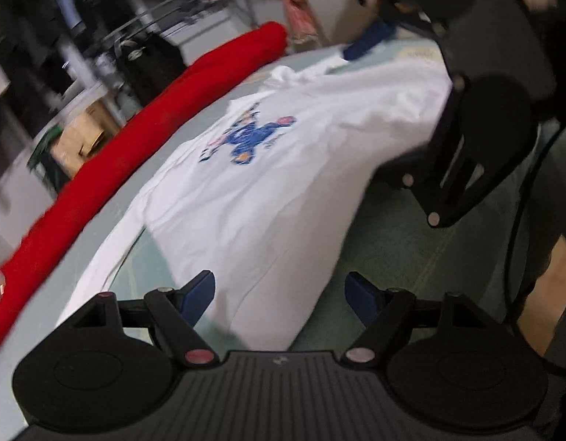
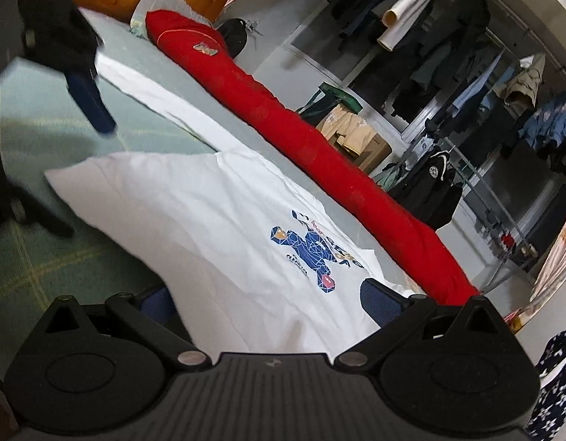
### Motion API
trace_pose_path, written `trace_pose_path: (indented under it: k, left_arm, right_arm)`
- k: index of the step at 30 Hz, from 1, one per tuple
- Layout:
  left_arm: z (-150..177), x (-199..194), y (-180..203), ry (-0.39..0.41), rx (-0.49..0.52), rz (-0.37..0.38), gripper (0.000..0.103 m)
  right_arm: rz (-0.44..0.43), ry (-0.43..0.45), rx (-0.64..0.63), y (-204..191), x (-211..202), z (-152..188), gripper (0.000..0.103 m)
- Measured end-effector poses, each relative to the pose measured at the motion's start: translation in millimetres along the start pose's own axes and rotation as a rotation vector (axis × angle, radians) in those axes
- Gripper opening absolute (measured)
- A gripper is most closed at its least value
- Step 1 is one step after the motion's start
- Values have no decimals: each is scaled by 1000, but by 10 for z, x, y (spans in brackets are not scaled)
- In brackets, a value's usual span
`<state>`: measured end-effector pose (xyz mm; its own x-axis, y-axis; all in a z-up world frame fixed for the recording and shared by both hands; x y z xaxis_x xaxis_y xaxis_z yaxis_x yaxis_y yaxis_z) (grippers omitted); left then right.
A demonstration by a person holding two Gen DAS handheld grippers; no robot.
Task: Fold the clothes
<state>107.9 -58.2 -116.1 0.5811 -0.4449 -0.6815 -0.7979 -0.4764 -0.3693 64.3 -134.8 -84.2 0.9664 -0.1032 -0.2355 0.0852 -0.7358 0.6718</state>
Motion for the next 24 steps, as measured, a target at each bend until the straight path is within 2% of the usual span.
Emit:
trace_pose_path:
  k: [4,8,13,18,22,24]
  left_arm:
    - [-179,205,112,-1,118,-71,78]
    - [-246,326,127,-5,160,-145,80]
    - [-94,267,30,-31,142,-185,80]
    - [20,226,-67,-65,134,-211,80]
    - [-108,309,11,-64,203,-211,79]
    - [-189,383,53,-62,234,-209,79]
  right_arm:
    - [-17,-7,28,36,19,5,103]
    - [-55,-26,22,-39,50,105,103]
    - [14,-62,-78,-39,105,421,103]
    - [30,-131,-70,258,135,725,103]
    - [29,-136,-123,300,165,734,103]
    - [38,-104,-183,217,187,660,103]
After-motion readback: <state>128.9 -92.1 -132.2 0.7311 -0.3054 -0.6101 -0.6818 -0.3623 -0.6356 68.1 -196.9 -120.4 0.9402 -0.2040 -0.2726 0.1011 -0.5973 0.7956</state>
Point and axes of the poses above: each gripper's, at about its wrist camera, not at the fingertips, and x roughly the way its jaws point, y to its right, z to its underside, the point moved 6 cm from there along x, roughly the way its jaws point, and after that the axes turned 13 degrees about z, right-handed, at the moved point
